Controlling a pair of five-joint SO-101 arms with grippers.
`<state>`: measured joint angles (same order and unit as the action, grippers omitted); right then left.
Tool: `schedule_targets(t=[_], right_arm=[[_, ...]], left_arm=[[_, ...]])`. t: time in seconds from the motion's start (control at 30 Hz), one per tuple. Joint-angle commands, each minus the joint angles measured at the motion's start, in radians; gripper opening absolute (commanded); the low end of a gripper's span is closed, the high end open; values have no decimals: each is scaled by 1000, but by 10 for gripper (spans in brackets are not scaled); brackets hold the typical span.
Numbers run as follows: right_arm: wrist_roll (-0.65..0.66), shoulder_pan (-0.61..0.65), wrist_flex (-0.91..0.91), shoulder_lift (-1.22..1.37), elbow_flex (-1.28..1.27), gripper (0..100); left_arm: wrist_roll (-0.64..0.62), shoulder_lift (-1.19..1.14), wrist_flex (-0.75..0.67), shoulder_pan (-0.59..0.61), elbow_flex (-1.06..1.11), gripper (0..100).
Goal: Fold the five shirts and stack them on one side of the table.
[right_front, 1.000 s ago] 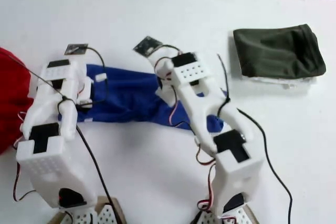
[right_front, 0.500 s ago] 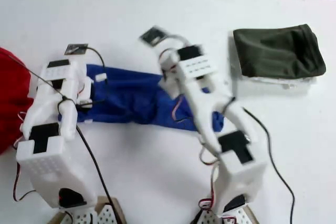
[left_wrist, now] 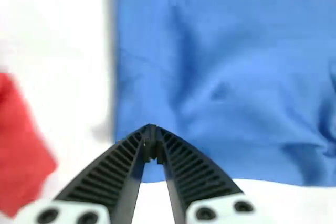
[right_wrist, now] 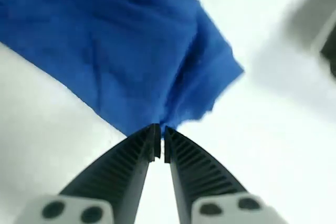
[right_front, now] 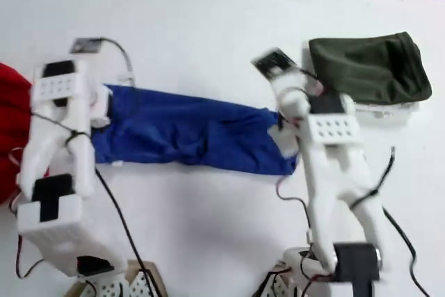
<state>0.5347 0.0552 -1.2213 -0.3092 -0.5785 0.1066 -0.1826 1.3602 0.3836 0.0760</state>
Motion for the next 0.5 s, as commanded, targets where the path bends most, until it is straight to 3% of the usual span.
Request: schedule_targets(t=[0.0,0.17,0.47], right_arm=[[18,-148,79,-131,-158,20],[184,-340,101,-275,-301,20],[295,-496,94,-489,-411,19]], left_arm=[[3,41,-49,86,-36,81],[3,-100,-57,109,-102,312],[3,-454,52,81,-426,297]])
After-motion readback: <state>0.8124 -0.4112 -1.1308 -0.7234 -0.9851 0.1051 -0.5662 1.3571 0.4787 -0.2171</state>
